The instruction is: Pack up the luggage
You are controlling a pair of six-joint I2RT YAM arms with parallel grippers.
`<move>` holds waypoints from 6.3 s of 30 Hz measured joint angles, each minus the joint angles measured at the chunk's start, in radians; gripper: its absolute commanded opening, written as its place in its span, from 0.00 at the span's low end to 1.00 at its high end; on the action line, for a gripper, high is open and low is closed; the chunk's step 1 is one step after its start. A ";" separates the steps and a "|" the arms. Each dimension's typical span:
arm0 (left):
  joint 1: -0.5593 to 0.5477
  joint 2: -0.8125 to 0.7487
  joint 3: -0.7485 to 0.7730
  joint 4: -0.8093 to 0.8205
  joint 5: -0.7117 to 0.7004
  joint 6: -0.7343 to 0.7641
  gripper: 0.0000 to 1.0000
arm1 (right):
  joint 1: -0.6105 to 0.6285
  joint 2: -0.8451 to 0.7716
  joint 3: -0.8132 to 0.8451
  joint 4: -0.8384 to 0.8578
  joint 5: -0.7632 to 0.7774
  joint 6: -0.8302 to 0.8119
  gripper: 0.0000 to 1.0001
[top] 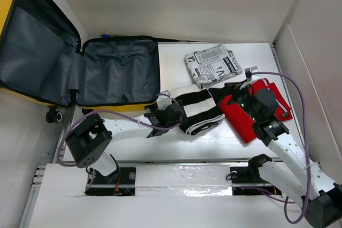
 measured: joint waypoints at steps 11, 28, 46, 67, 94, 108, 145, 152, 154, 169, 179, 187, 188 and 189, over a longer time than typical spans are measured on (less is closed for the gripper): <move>0.043 0.160 0.060 0.176 0.054 0.025 0.99 | 0.093 0.050 0.000 0.013 -0.008 -0.037 1.00; 0.056 0.201 0.041 0.339 0.073 0.127 0.00 | 0.129 -0.042 0.000 0.014 0.043 -0.054 0.98; 0.349 -0.174 0.385 0.132 0.311 0.507 0.00 | 0.129 -0.150 -0.040 0.014 0.145 -0.028 0.98; 1.008 0.187 0.419 0.250 0.634 0.497 0.18 | 0.129 -0.140 -0.046 0.015 0.183 -0.025 0.99; 0.566 -0.179 0.314 0.303 0.259 0.398 0.00 | 0.129 -0.106 -0.046 -0.013 0.284 -0.012 0.03; 0.338 0.681 0.982 0.069 0.308 0.383 0.73 | 0.129 -0.206 -0.056 -0.045 0.417 0.013 0.45; 0.402 1.006 1.185 0.212 0.512 0.158 0.00 | 0.129 -0.219 -0.065 -0.042 0.399 0.017 0.44; 0.459 0.973 1.334 0.015 0.589 0.366 0.00 | 0.129 -0.225 -0.065 -0.042 0.394 0.017 0.44; 0.485 0.912 1.337 -0.061 0.607 0.422 0.00 | 0.129 -0.233 -0.065 -0.042 0.394 0.017 0.44; 0.905 0.275 1.138 -0.315 0.662 0.581 0.00 | 0.129 -0.248 -0.065 -0.043 0.391 0.018 0.44; 1.132 0.105 0.578 -0.251 0.624 0.600 0.00 | 0.127 -0.275 -0.065 -0.045 0.391 0.017 0.45; 1.145 0.101 0.484 -0.229 0.470 0.625 0.60 | 0.127 -0.267 -0.065 -0.046 0.391 0.014 0.43; 1.145 0.092 0.470 -0.217 0.456 0.624 0.60 | 0.127 -0.263 -0.065 -0.046 0.391 0.013 0.43; 1.145 0.076 0.452 -0.209 0.446 0.618 0.61 | 0.127 -0.258 -0.065 -0.046 0.391 0.013 0.42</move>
